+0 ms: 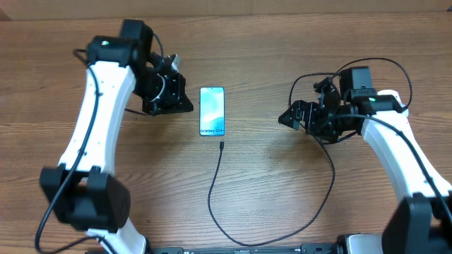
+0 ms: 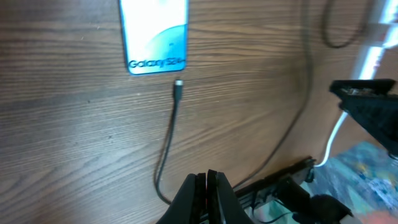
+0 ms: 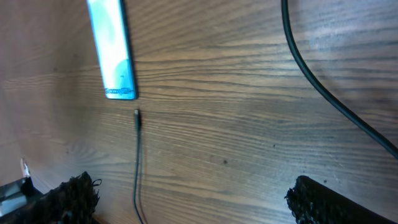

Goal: Plug charger to phone and switch on socket
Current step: 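Move the left gripper over the phone and lower onto it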

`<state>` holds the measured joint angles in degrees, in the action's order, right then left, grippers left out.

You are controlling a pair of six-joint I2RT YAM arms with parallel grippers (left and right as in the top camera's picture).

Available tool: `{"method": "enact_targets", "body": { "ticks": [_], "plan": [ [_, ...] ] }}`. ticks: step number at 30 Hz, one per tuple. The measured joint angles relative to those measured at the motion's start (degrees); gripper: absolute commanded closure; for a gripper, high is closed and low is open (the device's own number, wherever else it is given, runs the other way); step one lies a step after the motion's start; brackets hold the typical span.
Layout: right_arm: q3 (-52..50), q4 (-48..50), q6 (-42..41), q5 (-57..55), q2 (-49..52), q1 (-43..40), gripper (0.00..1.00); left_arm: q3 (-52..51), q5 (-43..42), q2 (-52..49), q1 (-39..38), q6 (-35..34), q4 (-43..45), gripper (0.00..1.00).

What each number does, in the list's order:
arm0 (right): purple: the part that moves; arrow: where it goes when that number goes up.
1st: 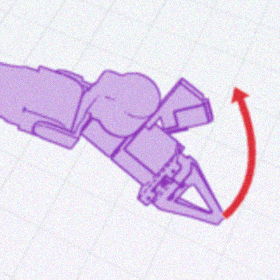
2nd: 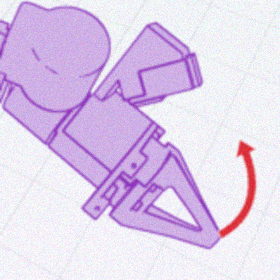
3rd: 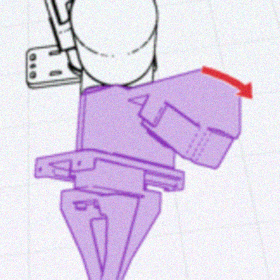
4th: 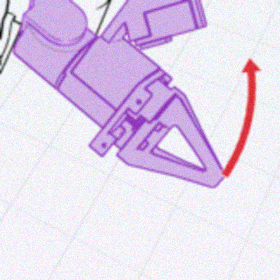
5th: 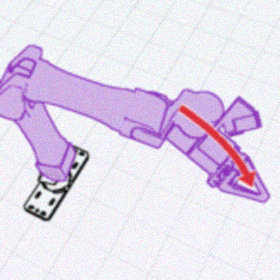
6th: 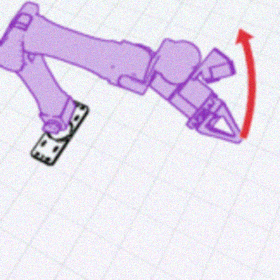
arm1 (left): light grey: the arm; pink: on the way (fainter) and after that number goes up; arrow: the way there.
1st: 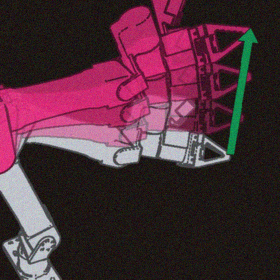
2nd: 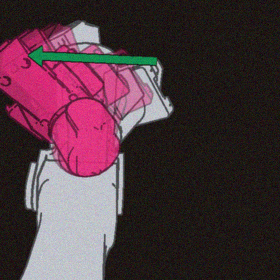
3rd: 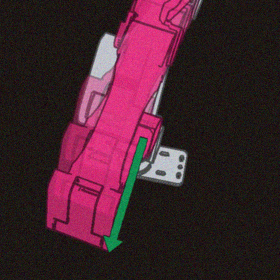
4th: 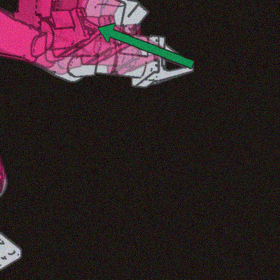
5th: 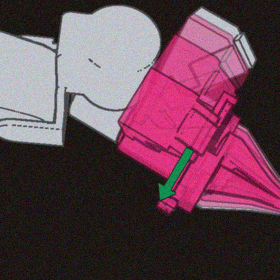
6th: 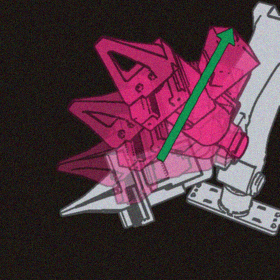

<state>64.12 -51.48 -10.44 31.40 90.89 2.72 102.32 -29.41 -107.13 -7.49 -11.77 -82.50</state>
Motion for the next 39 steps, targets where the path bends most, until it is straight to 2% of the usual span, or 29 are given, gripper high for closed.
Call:
{"method": "enact_targets", "body": {
  "ticks": [3,4,6,8,10,23,39],
  "plan": [
    [0.0,0.6,-0.1,0.2,2.6,0.0,0.00,0.0,2.8,-3.3,-1.8,-2.0,1.6,0.93],
    [0.0,0.8,-0.1,0.3,3.3,0.0,0.00,0.0,4.0,-4.4,-2.6,-2.7,2.5,0.86],
    [0.0,1.6,-0.1,0.3,4.0,0.0,0.00,0.0,6.3,-5.9,-4.0,-3.7,4.7,0.60],
    [0.0,2.9,-0.1,0.4,4.3,0.0,0.00,0.0,8.9,-7.3,-5.2,-4.9,8.1,0.19],
    [0.0,4.1,-0.1,0.4,4.3,0.0,0.00,0.0,11.5,-8.3,-6.2,-5.6,10.9,0.00],
    [0.0,5.6,-0.1,0.7,4.3,0.0,0.00,0.1,21.8,-18.5,-10.6,-8.8,22.9,0.00],
    [0.0,5.8,-0.1,-0.3,4.3,0.0,0.00,0.3,26.3,-23.6,-13.5,-12.1,25.2,0.00]
  ]
}}
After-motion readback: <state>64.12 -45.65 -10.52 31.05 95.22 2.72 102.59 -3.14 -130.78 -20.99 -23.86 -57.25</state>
